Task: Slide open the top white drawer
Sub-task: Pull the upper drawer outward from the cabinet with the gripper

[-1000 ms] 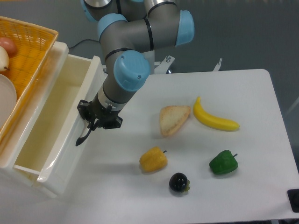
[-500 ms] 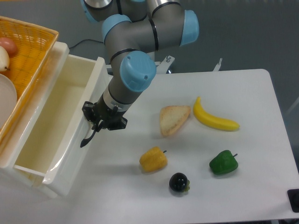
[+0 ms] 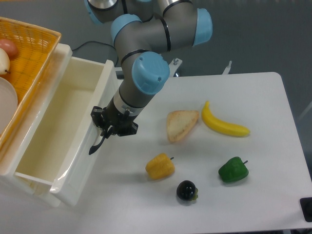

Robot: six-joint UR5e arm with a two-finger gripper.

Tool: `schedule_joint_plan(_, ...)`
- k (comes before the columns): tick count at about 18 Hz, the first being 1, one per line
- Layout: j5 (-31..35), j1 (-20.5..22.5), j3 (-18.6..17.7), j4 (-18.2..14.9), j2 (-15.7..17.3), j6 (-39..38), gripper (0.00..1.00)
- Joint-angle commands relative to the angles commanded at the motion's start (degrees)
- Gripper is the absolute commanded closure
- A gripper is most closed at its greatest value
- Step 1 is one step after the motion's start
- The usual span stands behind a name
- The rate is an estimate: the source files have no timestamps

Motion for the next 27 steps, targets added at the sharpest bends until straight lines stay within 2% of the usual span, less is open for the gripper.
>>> schedule_joint_plan(27, -0.4, 2.6, 0.4, -0.3, -1.0, 2.7, 0.79)
